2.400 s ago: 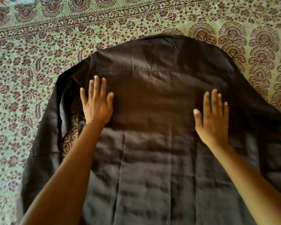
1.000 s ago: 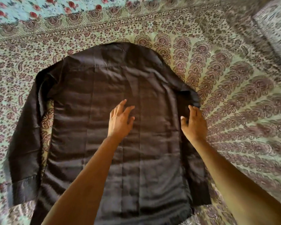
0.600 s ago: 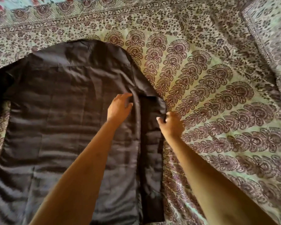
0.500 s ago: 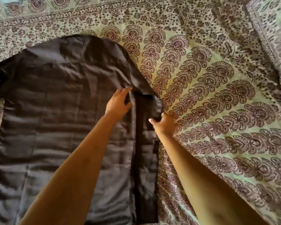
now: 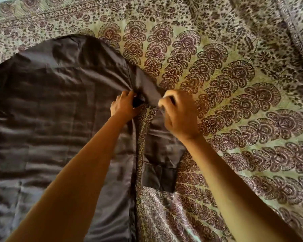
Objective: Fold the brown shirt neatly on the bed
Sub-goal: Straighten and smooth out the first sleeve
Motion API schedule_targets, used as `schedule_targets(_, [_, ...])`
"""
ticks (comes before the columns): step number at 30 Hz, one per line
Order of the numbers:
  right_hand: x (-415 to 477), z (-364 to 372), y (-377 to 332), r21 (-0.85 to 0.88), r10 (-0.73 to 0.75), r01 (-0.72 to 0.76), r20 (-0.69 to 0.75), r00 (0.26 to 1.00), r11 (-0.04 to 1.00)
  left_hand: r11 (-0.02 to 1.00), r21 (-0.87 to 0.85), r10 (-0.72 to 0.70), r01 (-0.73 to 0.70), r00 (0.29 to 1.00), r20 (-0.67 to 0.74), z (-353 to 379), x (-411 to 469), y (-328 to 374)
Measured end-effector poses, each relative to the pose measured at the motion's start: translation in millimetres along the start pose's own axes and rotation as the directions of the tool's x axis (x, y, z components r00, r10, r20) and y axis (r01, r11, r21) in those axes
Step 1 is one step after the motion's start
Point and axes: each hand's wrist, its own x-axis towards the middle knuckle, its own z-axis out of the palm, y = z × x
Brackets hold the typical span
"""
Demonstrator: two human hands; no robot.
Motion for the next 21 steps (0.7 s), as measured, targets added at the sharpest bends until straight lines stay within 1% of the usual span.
schedule_targets(1, [-15.3, 0.4, -6.0, 0.053, -0.078, 0.07, 0.17, 0.982, 0.996, 1.0, -0.028, -0.007, 0.007, 1.0, -0.006, 1.3, -1.6, -4.0])
schedule_targets(2, [-33.0, 1.0, -8.6, 0.075, -0.09, 0.071, 0.296, 0.951, 0.995, 0.996, -0.084, -0.018, 0.014, 0.999, -0.04, 1.7, -3.7, -5.6])
schedule_targets(3, [-52.4, 2.1, -8.6, 0.041, -0.014, -0.001, 0.362, 0.932, 0.999, 0.987, -0.16, -0.047, 0.034, 0.996, -0.082, 4.3, -4.7, -7.0])
schedule_targets(4, [-70.4, 1.4, -8.5, -0.038, 0.15, -0.147, 0.377, 0.914, 0.988, 0.965, -0.253, -0.095, 0.062, 0.988, -0.118, 7.2, -7.1, -5.3])
schedule_targets(5, [-84.7, 0.5, -8.4, -0.135, 0.354, -0.328, 0.36, 0.863, 0.935, 0.912, -0.392, -0.182, 0.123, 0.976, -0.116, 9.1, -10.2, -1.7])
schedule_targets(6, [-95.3, -0.6, -9.3, -0.219, 0.537, -0.49, 0.329, 0.777, 0.844, 0.792, -0.577, -0.282, 0.198, 0.958, -0.059, 9.1, -14.6, 5.3])
schedule_targets(7, [-102.4, -0.7, -11.6, -0.28, 0.655, -0.593, 0.313, 0.687, 0.755, 0.57, -0.766, -0.373, 0.297, 0.924, 0.081, 9.6, -18.7, 13.8])
schedule_targets(8, [-107.3, -0.3, -14.8, -0.313, 0.711, -0.639, 0.327, 0.622, 0.703, 0.286, -0.864, -0.401, 0.414, 0.871, 0.285, 11.3, -22.5, 22.4])
schedule_targets(9, [-110.2, 0.2, -18.4, -0.328, 0.733, -0.657, 0.359, 0.578, 0.679, 0.052, -0.871, -0.352, 0.489, 0.825, 0.442, 12.6, -25.1, 28.9])
schedule_targets(10, [-112.1, 1.2, -20.5, -0.325, 0.746, -0.679, 0.405, 0.529, 0.658, -0.12, -0.85, -0.265, 0.513, 0.809, 0.525, 14.8, -25.3, 33.8])
schedule_targets(11, [-111.2, 1.9, -20.9, -0.3, 0.762, -0.723, 0.447, 0.469, 0.622, -0.226, -0.834, -0.204, 0.503, 0.813, 0.546, 17.2, -25.1, 37.3])
schedule_targets(12, [-108.5, 2.0, -20.0, -0.255, 0.775, -0.78, 0.48, 0.411, 0.572, -0.304, -0.829, -0.169, 0.469, 0.83, 0.532, 17.9, -25.3, 40.6])
schedule_targets(13, [-106.1, 0.6, -17.2, -0.195, 0.786, -0.83, 0.488, 0.38, 0.523, -0.36, -0.832, -0.143, 0.422, 0.857, 0.496, 15.6, -25.3, 42.7])
schedule_targets(14, [-103.5, -3.6, -13.5, -0.133, 0.792, -0.854, 0.468, 0.393, 0.503, -0.41, -0.841, -0.147, 0.354, 0.884, 0.444, 10.8, -24.3, 44.6])
schedule_targets(15, [-100.7, -10.4, -8.8, -0.087, 0.795, -0.847, 0.406, 0.451, 0.524, -0.439, -0.85, -0.165, 0.291, 0.904, 0.395, 4.0, -21.8, 45.0])
schedule_targets(16, [-97.8, -20.2, -3.0, -0.05, 0.798, -0.827, 0.302, 0.522, 0.56, -0.444, -0.862, -0.183, 0.245, 0.917, 0.355, -4.0, -18.5, 46.0])
schedule_targets(17, [-93.5, -30.8, 4.0, -0.01, 0.794, -0.805, 0.173, 0.583, 0.593, -0.433, -0.873, -0.189, 0.225, 0.924, 0.332, -12.5, -14.2, 45.0])
schedule_targets(18, [-89.2, -43.1, 12.2, 0.023, 0.779, -0.781, 0.05, 0.625, 0.624, -0.422, -0.878, -0.169, 0.224, 0.933, 0.319, -20.1, -10.6, 46.1])
schedule_targets(19, [-84.4, -56.2, 21.4, 0.048, 0.755, -0.753, -0.042, 0.655, 0.656, -0.413, -0.881, -0.138, 0.229, 0.941, 0.309, -26.7, -8.3, 48.0])
schedule_targets(21, [-74.9, -85.5, 40.7, 0.029, 0.689, -0.692, -0.131, 0.713, 0.722, -0.36, -0.902, -0.161, 0.237, 0.937, 0.31, -32.2, 0.2, 52.7])
